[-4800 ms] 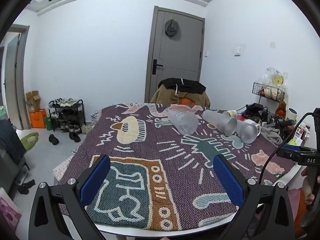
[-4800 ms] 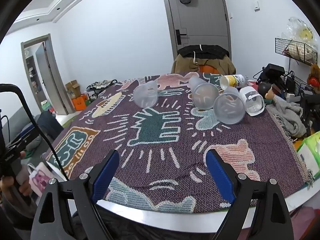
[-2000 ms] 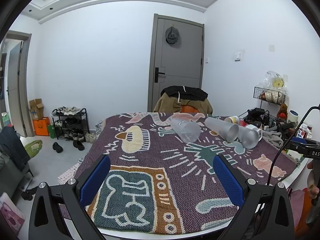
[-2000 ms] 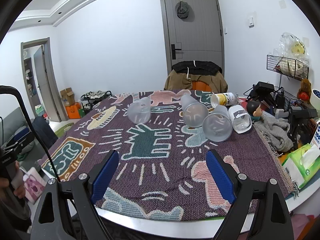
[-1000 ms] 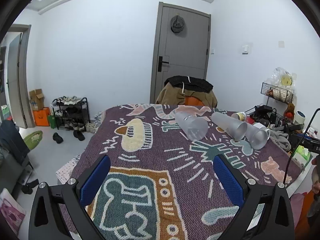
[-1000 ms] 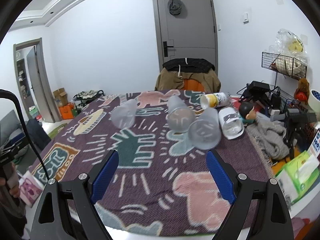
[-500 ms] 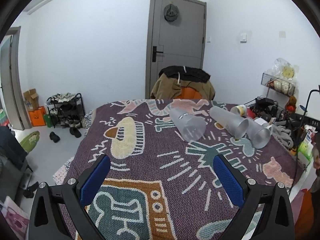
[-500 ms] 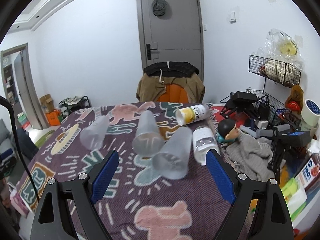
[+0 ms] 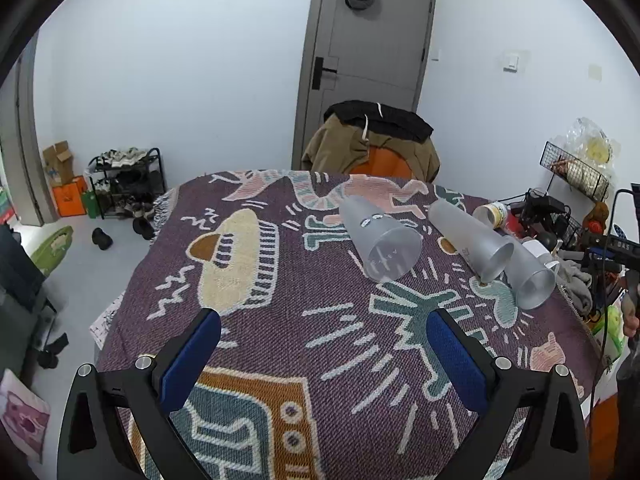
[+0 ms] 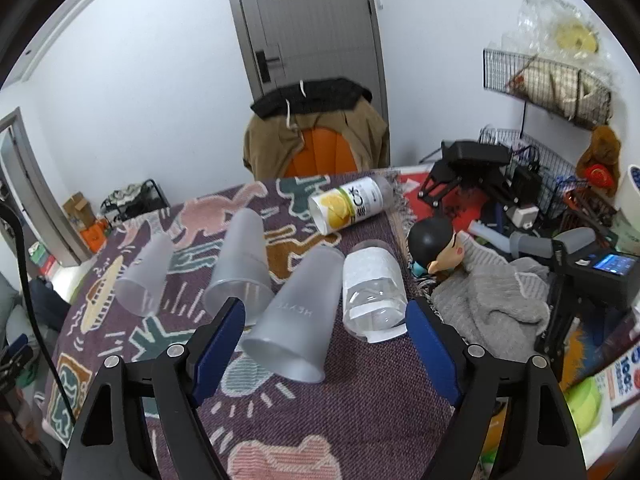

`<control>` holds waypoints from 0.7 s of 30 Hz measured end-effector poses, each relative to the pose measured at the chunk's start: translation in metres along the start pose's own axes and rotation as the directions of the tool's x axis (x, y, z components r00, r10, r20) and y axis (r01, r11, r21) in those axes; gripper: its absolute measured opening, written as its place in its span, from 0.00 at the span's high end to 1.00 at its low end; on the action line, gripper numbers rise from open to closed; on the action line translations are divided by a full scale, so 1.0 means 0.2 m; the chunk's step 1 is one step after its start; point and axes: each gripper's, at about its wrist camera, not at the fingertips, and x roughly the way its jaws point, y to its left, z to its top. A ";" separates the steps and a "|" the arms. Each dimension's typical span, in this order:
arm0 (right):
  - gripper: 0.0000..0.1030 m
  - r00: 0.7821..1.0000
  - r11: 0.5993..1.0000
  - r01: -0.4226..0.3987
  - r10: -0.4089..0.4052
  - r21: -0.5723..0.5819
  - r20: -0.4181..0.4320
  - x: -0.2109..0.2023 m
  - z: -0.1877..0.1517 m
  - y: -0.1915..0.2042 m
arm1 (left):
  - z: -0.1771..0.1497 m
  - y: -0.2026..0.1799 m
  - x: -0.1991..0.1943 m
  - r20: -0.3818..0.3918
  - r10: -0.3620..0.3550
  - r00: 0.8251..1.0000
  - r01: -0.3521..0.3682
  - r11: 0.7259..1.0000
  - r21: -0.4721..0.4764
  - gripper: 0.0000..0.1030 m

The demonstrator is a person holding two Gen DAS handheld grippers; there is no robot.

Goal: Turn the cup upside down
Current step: 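Move the right gripper to the clear banded cup and close on it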

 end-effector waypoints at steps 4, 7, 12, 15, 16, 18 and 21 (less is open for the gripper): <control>0.21 0.999 1.000 0.009 -0.008 0.016 -0.053 0.12 0.04 -0.02 | 0.03 -0.02 0.07 -0.027 -0.015 1.000 0.015 1.000 -0.008 0.00; 0.25 0.995 1.000 0.027 -0.026 0.009 -0.098 0.23 0.05 -0.03 | 0.04 -0.04 0.12 -0.043 -0.024 0.999 0.023 1.000 -0.017 0.00; 0.27 0.984 0.996 0.082 -0.084 -0.020 -0.157 0.40 0.07 -0.02 | 0.03 -0.06 0.20 -0.065 -0.034 0.997 0.033 0.999 -0.017 0.00; 0.28 0.976 0.994 0.105 -0.110 -0.036 -0.190 0.49 0.07 -0.03 | 0.01 -0.05 0.24 -0.082 -0.039 0.996 0.038 0.999 -0.018 0.00; 0.28 0.973 0.993 0.115 -0.120 -0.039 -0.199 0.52 0.07 -0.04 | 0.00 -0.05 0.25 -0.089 -0.041 0.995 0.039 0.999 -0.020 0.00; 0.28 0.965 0.990 0.137 -0.142 -0.039 -0.218 0.57 0.07 -0.06 | 0.00 -0.05 0.27 -0.099 -0.042 0.994 0.040 0.999 -0.023 0.00; 0.28 0.959 0.987 0.156 -0.158 -0.027 -0.234 0.61 0.07 -0.10 | -0.02 -0.04 0.31 -0.112 -0.040 0.993 0.037 0.999 -0.029 0.00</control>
